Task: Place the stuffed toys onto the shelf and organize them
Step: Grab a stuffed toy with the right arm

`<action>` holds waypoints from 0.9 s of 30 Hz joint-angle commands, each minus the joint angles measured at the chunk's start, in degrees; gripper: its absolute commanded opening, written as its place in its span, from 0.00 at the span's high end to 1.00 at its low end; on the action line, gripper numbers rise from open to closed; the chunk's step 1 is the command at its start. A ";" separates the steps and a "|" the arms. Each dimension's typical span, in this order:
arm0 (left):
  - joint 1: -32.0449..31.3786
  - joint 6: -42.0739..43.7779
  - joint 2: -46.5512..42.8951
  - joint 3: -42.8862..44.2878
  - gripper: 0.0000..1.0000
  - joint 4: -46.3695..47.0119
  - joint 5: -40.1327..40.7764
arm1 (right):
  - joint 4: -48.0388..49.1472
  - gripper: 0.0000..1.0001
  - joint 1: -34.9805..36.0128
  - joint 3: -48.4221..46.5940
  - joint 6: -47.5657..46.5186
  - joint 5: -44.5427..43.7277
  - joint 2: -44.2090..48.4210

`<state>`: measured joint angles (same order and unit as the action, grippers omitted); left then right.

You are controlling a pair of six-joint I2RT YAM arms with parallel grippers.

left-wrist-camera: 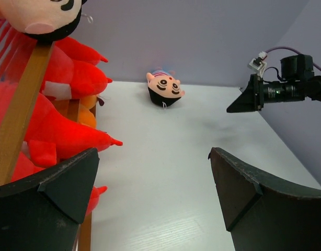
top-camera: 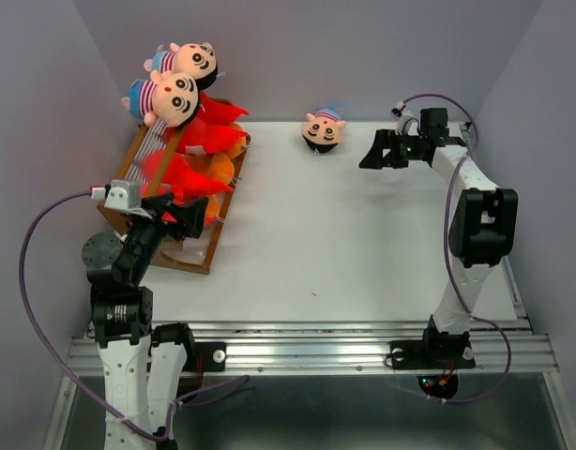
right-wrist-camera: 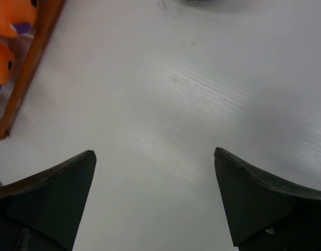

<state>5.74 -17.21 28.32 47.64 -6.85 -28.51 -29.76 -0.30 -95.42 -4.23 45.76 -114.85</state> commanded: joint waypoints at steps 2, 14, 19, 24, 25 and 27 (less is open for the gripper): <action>0.15 -3.17 -1.16 -0.35 0.01 4.82 -1.81 | 20.58 0.00 1.70 1.19 18.69 -14.08 -1.25; 0.15 -6.34 -0.19 1.76 0.01 8.17 -1.90 | 34.50 0.00 5.04 -5.82 39.18 -16.66 -12.15; 0.15 -6.78 -0.63 1.49 0.01 8.78 -1.98 | 38.72 0.00 6.18 -9.69 45.97 -17.19 -18.37; 0.15 -7.31 -1.07 1.49 0.01 9.31 -2.25 | 42.40 0.00 6.18 -17.42 53.18 -15.79 -27.52; 0.24 -7.48 -1.07 1.49 0.01 9.84 -2.34 | 44.15 0.00 6.18 -19.61 53.88 -15.79 -28.75; 0.15 -7.83 -0.98 1.23 0.01 10.37 -2.34 | 46.97 0.01 6.71 -21.38 56.16 -15.17 -31.83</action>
<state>5.74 -24.12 27.88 47.37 -1.37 -29.67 8.75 5.91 -112.27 45.43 30.04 -142.69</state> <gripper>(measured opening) 0.986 0.998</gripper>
